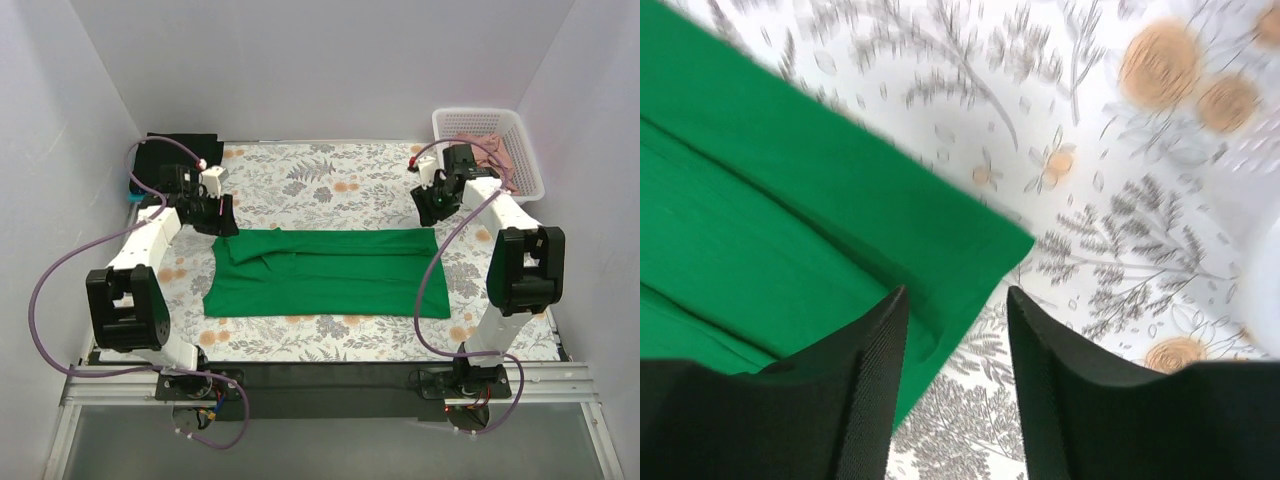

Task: Fold and stack the t-shirts
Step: Fold the tshirt

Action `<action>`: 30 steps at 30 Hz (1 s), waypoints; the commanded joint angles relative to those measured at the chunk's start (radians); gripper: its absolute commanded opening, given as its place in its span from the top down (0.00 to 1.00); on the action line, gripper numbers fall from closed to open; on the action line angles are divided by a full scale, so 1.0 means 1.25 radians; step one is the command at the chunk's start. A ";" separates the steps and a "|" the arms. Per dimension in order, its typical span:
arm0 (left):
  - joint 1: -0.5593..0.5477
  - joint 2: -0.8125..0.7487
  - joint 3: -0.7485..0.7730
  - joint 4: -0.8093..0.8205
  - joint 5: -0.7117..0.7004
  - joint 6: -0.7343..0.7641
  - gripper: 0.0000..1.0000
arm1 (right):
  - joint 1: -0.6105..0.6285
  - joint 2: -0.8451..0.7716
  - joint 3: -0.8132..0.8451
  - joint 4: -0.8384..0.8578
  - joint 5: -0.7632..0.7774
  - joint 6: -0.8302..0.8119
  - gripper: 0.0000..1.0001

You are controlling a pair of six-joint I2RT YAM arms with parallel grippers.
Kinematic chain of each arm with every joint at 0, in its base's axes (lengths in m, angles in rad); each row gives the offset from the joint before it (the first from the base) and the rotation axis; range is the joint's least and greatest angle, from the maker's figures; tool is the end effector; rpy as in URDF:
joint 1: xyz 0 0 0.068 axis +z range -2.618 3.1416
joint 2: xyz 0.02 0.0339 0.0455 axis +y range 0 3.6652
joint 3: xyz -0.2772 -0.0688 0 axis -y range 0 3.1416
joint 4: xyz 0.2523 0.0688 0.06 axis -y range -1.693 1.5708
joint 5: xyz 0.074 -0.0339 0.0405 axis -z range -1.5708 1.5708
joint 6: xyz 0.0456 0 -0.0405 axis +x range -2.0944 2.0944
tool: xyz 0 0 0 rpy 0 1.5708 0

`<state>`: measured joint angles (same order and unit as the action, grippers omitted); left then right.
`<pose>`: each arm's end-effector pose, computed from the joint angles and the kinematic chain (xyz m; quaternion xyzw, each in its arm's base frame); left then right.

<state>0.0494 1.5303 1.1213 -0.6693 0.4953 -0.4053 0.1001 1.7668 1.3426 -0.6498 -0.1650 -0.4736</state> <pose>0.3188 -0.0059 0.2446 -0.1537 0.9295 -0.2758 0.1905 0.3826 0.0460 0.2316 -0.2927 0.9208 0.0330 0.2556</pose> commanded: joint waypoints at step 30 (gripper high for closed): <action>0.021 0.256 0.173 0.048 -0.018 -0.105 0.49 | 0.218 0.247 0.413 -0.094 -0.295 0.149 0.53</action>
<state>0.0700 1.8694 1.2987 -0.6239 0.4805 -0.5323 0.3370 2.0357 1.7298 -0.8066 -0.4351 -0.3870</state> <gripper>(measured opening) 0.513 0.472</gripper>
